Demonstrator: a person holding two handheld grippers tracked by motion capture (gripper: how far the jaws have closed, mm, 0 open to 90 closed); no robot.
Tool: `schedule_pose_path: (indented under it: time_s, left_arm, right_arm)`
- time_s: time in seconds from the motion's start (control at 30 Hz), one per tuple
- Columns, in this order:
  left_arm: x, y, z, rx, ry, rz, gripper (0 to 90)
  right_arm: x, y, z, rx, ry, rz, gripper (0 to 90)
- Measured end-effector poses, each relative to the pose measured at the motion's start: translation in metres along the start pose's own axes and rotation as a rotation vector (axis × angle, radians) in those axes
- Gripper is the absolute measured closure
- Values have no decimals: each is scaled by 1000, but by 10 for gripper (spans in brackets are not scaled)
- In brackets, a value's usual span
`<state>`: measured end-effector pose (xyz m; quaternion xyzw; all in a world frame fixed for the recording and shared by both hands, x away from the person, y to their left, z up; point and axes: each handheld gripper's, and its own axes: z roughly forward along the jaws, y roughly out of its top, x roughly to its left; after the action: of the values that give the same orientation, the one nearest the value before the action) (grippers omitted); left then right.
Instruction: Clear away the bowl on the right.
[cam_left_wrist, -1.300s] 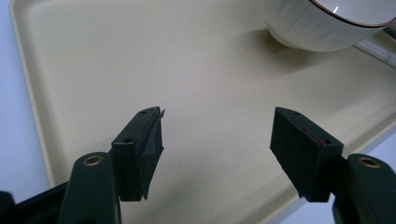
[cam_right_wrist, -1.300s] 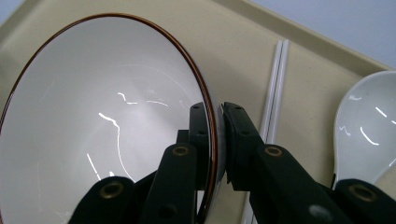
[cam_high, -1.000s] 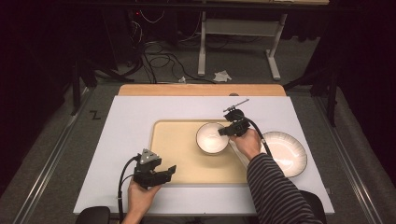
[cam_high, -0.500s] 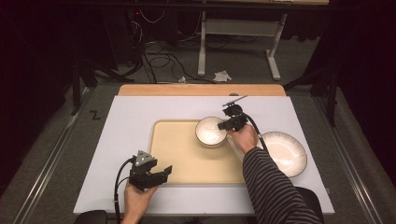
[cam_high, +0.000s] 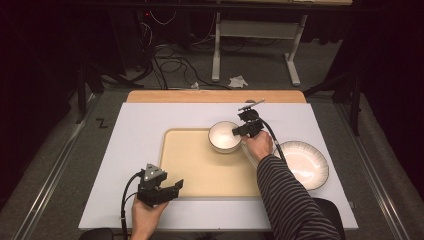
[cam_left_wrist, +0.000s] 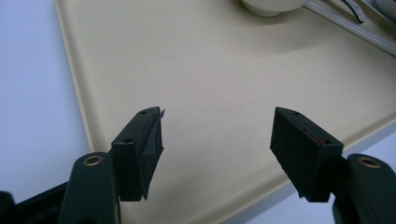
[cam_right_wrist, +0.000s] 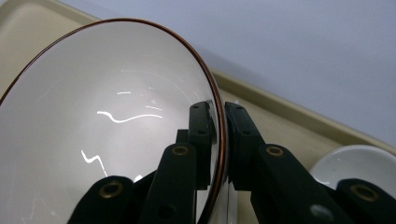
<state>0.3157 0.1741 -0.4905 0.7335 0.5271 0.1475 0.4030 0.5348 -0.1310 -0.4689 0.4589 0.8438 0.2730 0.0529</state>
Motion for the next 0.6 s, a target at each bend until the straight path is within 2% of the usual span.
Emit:
schedule_pose_path:
  time_s: [0.1,0.33,0.6]
  left_arm:
    - [-1,-1,-1,0,3,2,345]
    - [-3,-3,-3,-2,6,6,345]
    - [-3,-4,-4,-1,13,15,345]
  right_arm:
    - [-4,1,3,-10,5,11,835]
    - [-5,7,7,-13,-14,27,826]
    - [-8,10,12,-26,-7,42,787]
